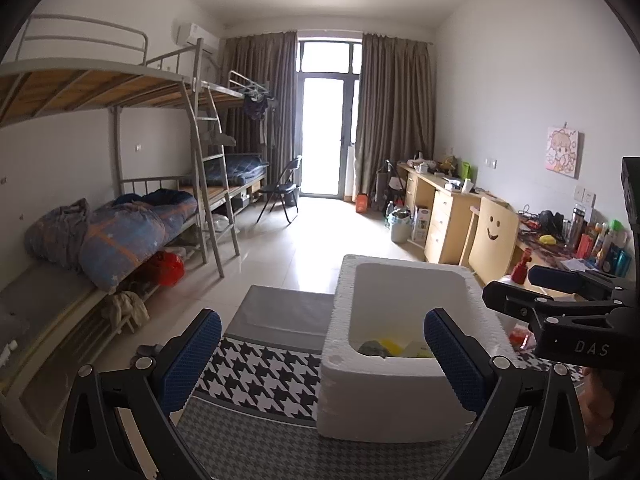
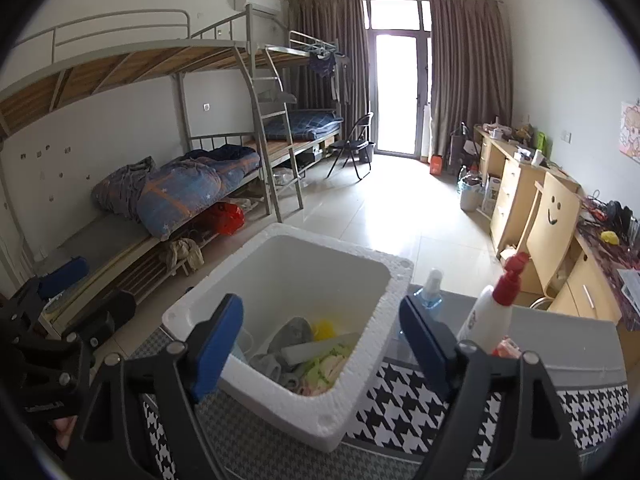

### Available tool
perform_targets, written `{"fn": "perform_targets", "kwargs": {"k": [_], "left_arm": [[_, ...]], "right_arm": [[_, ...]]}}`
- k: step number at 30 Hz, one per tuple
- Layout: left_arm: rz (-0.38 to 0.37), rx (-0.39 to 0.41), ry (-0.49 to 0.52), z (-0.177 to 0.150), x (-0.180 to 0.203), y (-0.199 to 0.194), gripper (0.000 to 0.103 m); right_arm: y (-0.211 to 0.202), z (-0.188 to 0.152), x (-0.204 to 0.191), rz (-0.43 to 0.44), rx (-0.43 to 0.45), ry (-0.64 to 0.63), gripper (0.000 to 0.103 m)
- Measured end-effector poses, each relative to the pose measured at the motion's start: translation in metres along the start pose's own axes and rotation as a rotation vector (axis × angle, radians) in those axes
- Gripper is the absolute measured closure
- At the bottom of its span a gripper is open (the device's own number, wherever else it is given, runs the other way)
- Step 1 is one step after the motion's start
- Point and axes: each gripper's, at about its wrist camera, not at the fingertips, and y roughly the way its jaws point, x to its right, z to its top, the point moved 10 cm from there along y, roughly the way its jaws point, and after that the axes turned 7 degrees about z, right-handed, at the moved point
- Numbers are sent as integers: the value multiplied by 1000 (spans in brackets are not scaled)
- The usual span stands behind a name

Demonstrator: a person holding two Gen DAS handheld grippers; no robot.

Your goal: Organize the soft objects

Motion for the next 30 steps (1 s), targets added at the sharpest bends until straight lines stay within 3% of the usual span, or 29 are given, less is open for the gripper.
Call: {"fn": "perform_targets", "kwargs": {"k": [7, 30], "left_arm": [[-15, 18, 12, 0, 9, -18, 1], [-104, 62, 43, -15, 47, -73, 1]], "right_arm": [[-24, 0, 0, -9, 69, 15, 3], [-105, -35, 0, -58, 188, 11, 3]]}}
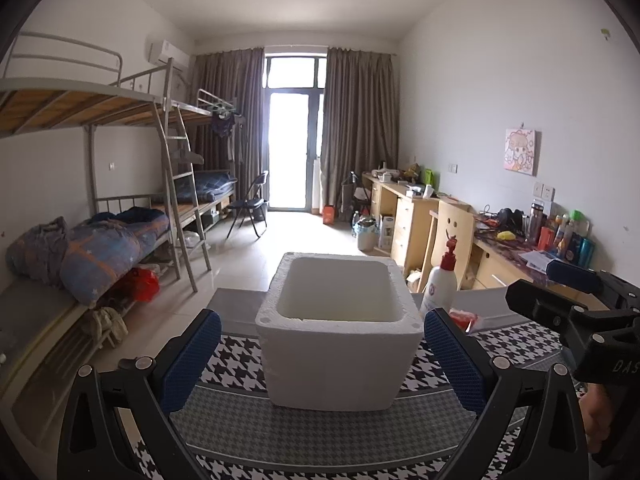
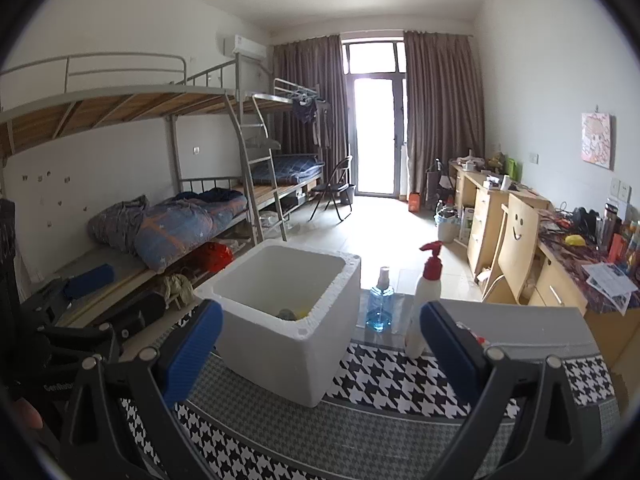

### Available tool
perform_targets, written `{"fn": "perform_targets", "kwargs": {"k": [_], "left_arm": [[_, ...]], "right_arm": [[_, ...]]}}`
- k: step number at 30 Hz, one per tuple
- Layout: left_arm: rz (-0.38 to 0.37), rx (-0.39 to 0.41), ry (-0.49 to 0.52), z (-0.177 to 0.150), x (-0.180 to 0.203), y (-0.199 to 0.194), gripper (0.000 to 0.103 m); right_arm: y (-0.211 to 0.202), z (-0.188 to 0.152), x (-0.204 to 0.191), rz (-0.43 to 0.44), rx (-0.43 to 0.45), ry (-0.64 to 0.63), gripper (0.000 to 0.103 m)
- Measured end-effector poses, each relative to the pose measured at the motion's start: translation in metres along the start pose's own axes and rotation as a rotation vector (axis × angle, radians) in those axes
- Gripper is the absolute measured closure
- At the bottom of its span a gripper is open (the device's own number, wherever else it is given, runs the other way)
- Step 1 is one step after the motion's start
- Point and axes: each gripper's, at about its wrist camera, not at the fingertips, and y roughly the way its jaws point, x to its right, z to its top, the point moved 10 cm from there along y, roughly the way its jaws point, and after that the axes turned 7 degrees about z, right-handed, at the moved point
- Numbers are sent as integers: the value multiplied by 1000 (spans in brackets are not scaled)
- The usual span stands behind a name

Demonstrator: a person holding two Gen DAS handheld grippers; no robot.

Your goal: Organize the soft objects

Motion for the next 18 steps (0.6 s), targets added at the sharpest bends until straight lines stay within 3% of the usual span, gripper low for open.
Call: {"fn": "perform_targets", "kwargs": {"k": [18], "left_arm": [[-19, 63, 5, -15, 11, -36, 1]], "right_arm": [[-30, -27, -2, -43, 28, -11, 1]]}}
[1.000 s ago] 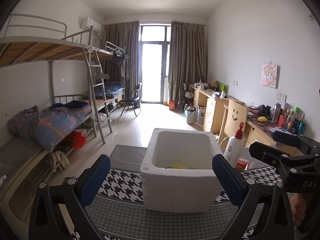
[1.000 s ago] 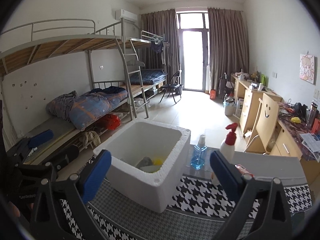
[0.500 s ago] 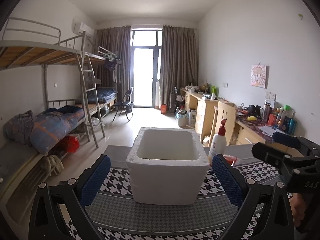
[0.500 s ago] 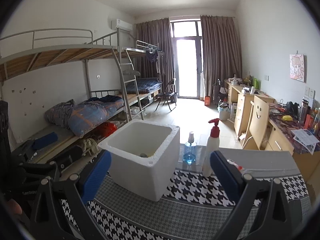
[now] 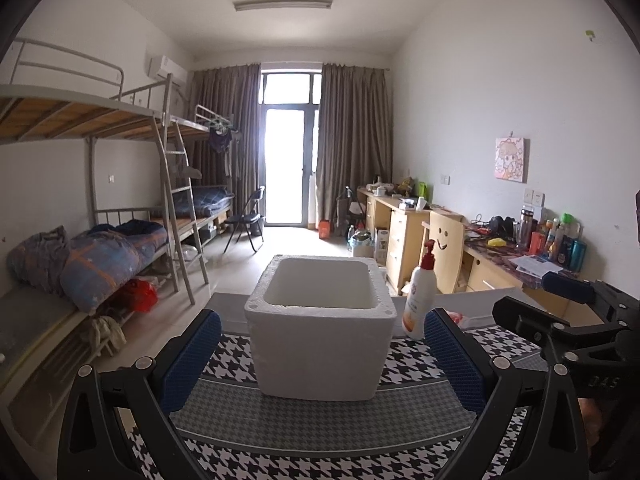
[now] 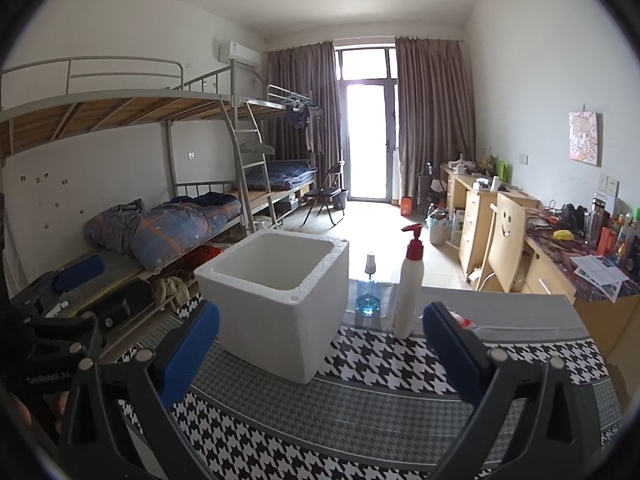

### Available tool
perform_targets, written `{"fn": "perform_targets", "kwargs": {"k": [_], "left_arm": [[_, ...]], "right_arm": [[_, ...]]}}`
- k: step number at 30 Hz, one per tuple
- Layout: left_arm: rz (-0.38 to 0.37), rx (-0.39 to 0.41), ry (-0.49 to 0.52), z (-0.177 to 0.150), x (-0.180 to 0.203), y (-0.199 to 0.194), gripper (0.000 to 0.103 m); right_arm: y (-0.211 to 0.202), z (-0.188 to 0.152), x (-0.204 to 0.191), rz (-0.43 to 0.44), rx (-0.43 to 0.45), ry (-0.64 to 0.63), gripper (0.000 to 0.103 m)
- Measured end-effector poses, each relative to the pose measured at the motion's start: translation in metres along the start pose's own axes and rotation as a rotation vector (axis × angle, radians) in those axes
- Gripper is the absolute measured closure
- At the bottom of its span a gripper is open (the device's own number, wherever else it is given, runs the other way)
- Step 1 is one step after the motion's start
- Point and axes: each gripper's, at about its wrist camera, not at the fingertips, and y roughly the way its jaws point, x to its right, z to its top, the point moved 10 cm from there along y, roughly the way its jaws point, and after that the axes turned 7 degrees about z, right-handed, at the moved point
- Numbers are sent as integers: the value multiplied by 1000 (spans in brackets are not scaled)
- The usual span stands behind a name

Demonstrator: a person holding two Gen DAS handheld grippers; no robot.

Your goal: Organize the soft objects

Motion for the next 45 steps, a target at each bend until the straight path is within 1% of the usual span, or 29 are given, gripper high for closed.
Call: {"fn": "perform_targets", "kwargs": {"k": [3, 9, 12, 15, 19, 23, 28, 32, 38, 40, 45], "left_arm": [[-6, 2, -3, -2, 0, -3, 1], [-18, 6, -6, -8, 0, -8, 1], [-16, 19, -2, -12, 2, -12, 1], [-29, 51, 3, -14, 4, -16, 1], [-36, 58, 2, -17, 4, -20, 1], [-26, 60, 0, -22, 3, -23, 1], [-40, 54, -9, -26, 3, -27, 1], [-53, 56, 8, -30, 7, -33, 1], [-55, 62, -9, -35, 3, -40, 1], [-49, 69, -14, -36, 3, -43, 1], [-61, 89, -15, -40, 5, -50, 1]], "right_arm": [[-5, -2, 2, -30, 17, -7, 1], [-14, -9, 2, -54, 25, -22, 1], [-19, -12, 2, -62, 34, -21, 1], [-24, -16, 1, -68, 43, -13, 1], [-30, -19, 1, -90, 56, -15, 1], [-39, -24, 0, -93, 69, 10, 1], [-45, -32, -1, -106, 70, 20, 1], [-52, -35, -1, -114, 92, 28, 1], [-63, -40, -6, -127, 125, 6, 1], [-65, -42, -8, -122, 128, 5, 1], [-66, -50, -10, -121, 128, 3, 1]]}}
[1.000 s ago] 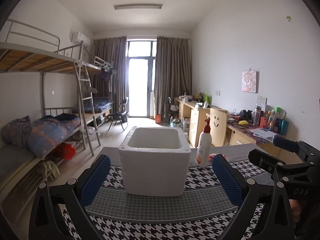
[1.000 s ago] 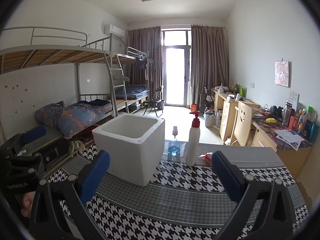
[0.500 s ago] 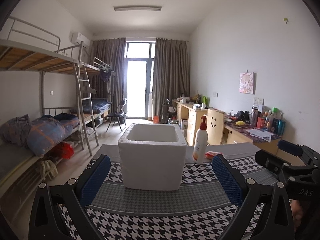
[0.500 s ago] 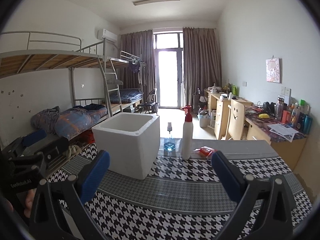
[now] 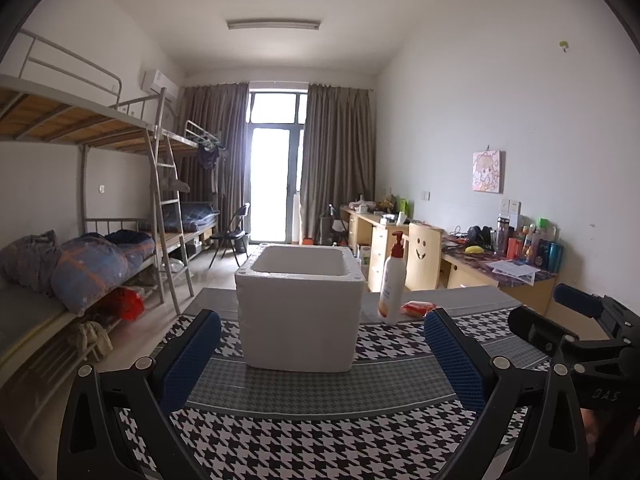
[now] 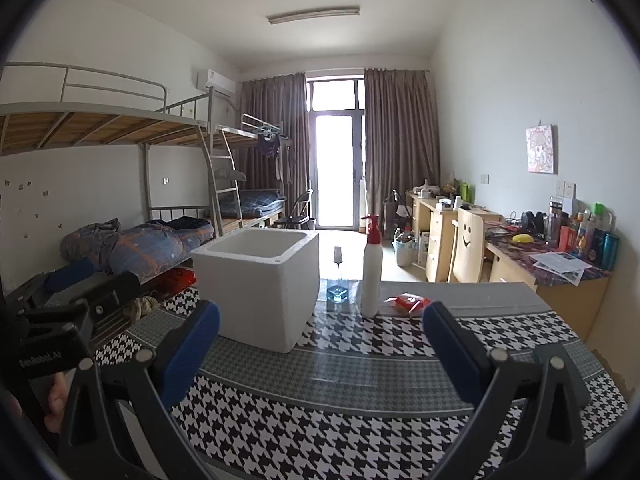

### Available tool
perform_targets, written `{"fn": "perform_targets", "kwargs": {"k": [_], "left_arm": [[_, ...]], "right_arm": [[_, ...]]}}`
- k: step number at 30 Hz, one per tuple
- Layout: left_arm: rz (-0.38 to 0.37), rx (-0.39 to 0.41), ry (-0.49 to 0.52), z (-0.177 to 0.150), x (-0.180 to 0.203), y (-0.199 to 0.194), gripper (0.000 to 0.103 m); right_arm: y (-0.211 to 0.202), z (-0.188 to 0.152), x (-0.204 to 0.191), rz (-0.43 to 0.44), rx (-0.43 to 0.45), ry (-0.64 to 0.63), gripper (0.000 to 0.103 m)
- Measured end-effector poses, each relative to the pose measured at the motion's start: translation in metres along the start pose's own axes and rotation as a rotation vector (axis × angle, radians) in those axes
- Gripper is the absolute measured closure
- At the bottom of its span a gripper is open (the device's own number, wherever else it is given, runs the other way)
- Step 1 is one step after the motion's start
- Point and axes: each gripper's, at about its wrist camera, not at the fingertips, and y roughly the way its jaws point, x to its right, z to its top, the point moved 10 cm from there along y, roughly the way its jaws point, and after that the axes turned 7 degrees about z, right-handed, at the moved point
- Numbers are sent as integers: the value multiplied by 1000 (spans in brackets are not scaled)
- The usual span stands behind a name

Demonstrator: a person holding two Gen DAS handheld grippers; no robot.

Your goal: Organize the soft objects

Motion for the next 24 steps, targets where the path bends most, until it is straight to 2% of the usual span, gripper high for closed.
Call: {"fn": "perform_targets", "kwargs": {"k": [24], "left_arm": [[37, 34, 27, -19, -5, -8, 1]], "right_arm": [[-6, -33, 6, -21, -7, 56, 1]]}}
